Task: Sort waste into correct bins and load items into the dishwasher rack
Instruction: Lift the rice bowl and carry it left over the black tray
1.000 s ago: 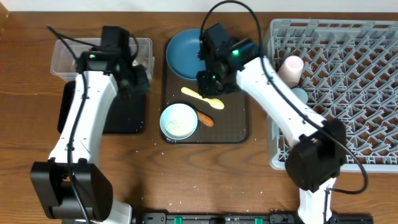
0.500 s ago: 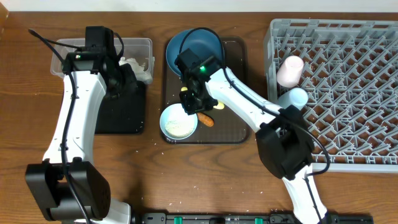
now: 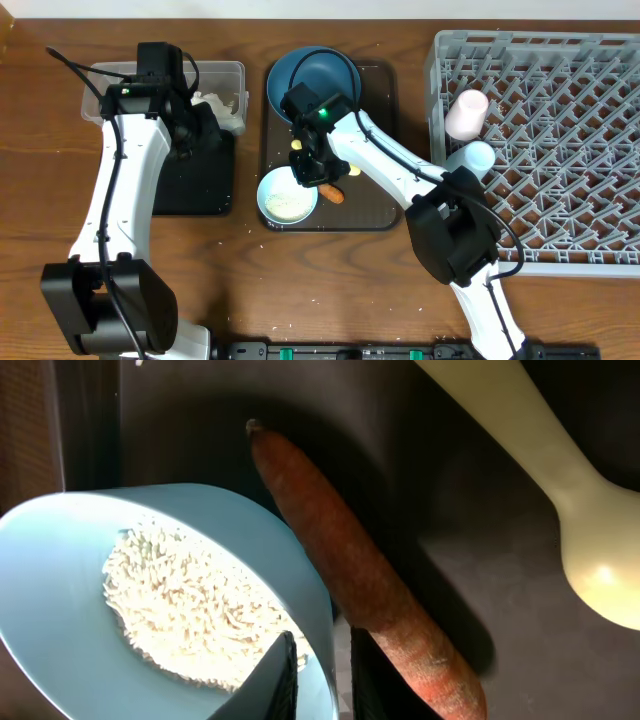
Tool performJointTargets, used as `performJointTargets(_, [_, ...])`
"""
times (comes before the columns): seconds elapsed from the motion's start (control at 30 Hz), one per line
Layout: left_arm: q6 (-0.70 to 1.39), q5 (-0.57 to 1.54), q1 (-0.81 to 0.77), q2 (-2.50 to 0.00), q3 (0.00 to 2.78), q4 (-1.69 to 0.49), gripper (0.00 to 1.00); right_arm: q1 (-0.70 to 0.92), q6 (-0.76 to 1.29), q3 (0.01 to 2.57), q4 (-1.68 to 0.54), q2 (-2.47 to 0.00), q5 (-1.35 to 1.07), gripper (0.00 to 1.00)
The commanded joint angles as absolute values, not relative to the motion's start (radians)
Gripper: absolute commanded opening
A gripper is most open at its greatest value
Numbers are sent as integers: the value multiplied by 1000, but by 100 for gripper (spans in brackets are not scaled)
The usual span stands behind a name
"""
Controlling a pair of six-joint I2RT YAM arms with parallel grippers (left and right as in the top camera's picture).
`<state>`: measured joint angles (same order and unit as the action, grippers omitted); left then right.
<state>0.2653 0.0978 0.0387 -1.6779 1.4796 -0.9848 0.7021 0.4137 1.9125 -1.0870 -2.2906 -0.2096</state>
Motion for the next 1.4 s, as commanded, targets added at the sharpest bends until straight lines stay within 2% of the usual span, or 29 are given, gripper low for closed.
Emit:
performJointTargets(0.0, [271, 88, 41, -1679, 1487, -987, 34, 734, 418, 1894, -1080, -2297, -212, 9])
performJointTargets(0.03, [271, 88, 41, -1679, 1487, -987, 36, 738, 418, 1894, -1079, -2297, -207, 2])
performJointTargets(0.07, [271, 88, 41, -1679, 1487, -987, 37, 739, 418, 1893, -1077, -2297, -202, 1])
performJointTargets(0.4, [271, 89, 41, -1679, 1487, -987, 41, 697, 414, 1913, -1101, -2278, -199, 1])
performJointTargets(0.77, [271, 88, 41, -1679, 1487, -986, 47, 582, 320, 1929, -1129, -2081, -199, 1])
performJointTargets(1.17, [272, 89, 56, -1679, 1487, -972, 47, 635, 344, 1928, -1032, -2080, -142, 1])
performJointTargets(1.37, [337, 89, 149, -1641, 1503, -976, 47, 700, 366, 1928, -934, -2080, -45, 1])
